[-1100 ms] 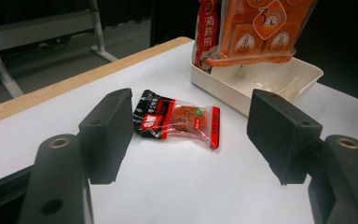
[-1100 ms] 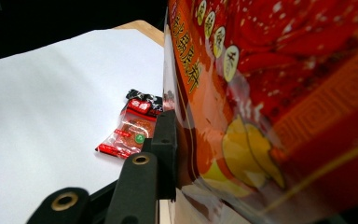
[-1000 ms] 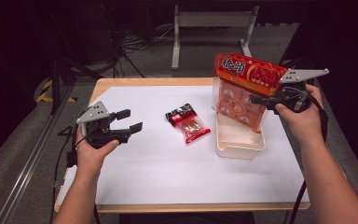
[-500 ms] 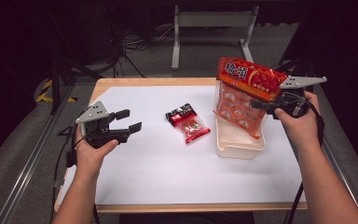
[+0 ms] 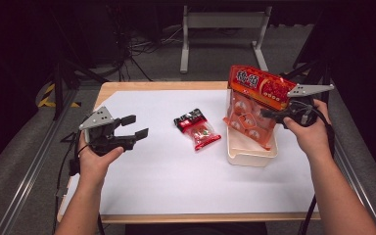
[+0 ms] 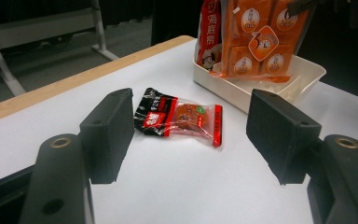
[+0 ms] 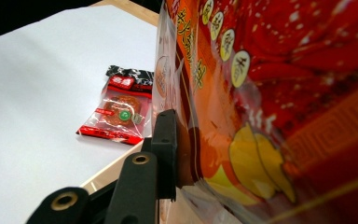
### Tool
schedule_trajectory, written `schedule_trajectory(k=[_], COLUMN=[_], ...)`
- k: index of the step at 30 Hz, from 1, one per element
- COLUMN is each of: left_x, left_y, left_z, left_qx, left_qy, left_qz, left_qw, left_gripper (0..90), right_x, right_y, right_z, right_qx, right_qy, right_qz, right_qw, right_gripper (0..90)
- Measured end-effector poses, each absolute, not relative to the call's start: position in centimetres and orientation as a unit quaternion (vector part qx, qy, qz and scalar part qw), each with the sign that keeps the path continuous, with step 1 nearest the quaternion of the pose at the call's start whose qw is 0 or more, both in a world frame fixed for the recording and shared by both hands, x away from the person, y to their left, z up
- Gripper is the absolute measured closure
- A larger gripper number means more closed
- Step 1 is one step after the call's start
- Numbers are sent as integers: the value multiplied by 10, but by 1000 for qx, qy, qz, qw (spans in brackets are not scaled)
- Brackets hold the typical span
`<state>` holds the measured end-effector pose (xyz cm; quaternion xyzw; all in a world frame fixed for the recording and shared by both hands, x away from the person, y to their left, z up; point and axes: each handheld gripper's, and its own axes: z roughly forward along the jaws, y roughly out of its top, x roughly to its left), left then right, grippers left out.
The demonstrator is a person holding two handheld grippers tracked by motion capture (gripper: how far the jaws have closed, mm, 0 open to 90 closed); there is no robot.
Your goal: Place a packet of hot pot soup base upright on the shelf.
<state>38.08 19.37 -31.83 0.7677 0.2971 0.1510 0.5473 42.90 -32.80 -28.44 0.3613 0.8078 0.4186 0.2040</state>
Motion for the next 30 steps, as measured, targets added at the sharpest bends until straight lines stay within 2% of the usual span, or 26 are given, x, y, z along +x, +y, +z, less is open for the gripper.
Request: schedule_trajectory(k=[23, 30], left_x=[382, 382], left_y=[194, 193], left_z=[-320, -320], left_qx=[770, 770], left_qy=[298, 297], left_qz=[151, 150], left_qw=[544, 544], left_gripper=[331, 331], right_x=[419, 418], right_y=[-331, -322], right_z=[-293, -295], right_qx=[421, 419], right_qy=[801, 808], right_qz=[372, 351], right_qw=[206, 221], right_gripper=[701, 700])
